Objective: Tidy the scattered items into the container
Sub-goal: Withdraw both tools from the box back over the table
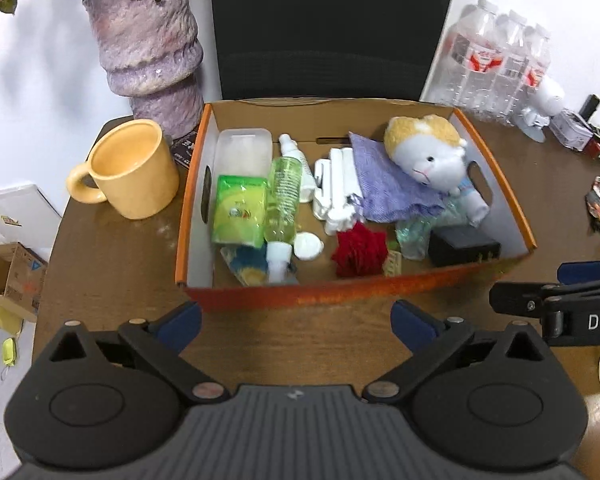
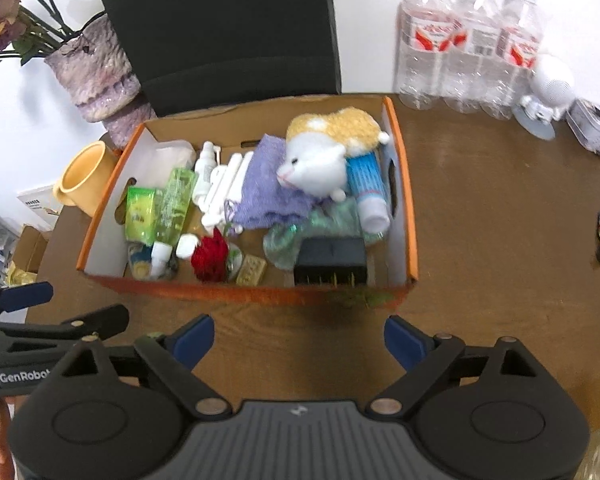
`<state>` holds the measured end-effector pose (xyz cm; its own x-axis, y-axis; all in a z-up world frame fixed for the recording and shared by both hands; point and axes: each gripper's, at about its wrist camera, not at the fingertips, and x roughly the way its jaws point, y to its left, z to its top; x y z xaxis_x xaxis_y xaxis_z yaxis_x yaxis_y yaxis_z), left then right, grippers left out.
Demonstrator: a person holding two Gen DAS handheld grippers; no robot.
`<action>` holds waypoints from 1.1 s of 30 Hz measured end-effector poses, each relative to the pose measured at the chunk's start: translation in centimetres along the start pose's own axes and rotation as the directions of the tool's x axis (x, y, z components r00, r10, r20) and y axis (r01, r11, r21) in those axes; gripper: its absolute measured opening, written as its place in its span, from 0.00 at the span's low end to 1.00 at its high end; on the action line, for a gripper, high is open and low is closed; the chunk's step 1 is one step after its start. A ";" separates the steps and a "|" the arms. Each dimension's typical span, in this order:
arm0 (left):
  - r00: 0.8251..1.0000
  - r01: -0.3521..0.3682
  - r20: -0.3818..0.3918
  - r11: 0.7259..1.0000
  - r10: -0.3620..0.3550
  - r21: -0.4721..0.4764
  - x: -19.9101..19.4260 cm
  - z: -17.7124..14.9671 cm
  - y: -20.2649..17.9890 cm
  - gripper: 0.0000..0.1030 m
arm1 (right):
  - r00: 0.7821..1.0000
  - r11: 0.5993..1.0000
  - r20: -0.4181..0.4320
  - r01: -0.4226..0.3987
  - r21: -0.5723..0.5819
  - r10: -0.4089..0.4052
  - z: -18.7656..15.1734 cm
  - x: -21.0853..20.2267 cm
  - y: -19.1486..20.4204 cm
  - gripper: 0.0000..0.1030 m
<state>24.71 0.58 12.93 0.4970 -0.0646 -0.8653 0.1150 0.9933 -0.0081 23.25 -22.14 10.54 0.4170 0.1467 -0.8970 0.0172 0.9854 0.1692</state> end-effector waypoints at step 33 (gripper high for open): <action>0.969 -0.086 0.232 0.996 0.084 -0.001 -2.9 -15.1 -3.2 1.00 | 0.955 0.976 0.288 0.124 -0.178 -0.069 -17.3 0.2 1.4 0.95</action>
<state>9.95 -0.96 7.88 0.6913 -0.0010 -0.7226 0.0708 0.9953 0.0664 7.65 -19.25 3.56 0.6589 0.0477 -0.7507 -0.0932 0.9955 -0.0185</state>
